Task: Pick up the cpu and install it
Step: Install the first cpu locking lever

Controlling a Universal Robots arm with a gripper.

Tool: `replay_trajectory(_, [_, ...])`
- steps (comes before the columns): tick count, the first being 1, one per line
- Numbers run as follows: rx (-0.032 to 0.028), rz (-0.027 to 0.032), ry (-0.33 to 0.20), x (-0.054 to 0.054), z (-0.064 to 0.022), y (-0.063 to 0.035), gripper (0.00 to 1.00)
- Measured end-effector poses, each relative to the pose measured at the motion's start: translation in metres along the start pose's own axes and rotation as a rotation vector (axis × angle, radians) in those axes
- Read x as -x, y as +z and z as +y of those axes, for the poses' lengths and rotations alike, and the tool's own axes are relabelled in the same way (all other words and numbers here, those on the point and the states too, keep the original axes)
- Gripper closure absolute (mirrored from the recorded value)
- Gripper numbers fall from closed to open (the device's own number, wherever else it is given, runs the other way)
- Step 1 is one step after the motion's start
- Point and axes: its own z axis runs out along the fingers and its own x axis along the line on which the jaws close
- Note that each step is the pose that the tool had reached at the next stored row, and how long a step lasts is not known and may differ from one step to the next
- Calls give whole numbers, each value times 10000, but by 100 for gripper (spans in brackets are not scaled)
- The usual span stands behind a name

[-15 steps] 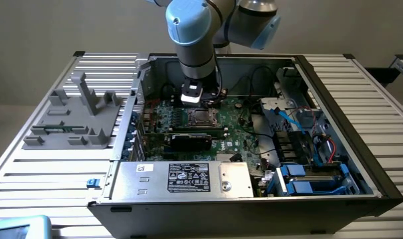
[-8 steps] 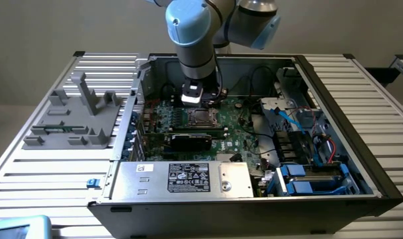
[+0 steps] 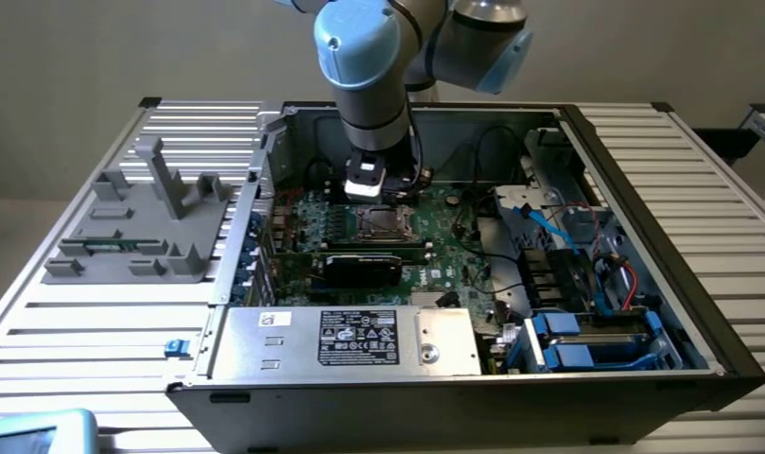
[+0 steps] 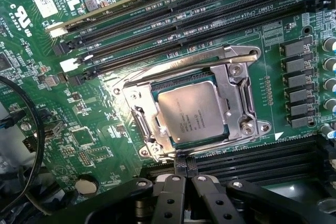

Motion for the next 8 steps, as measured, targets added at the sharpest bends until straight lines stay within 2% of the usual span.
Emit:
replay_trajectory(5, [1, 1, 0, -1, 5, 1, 89])
replay_trajectory(8, [-4, 21, -8, -1, 7, 4, 89])
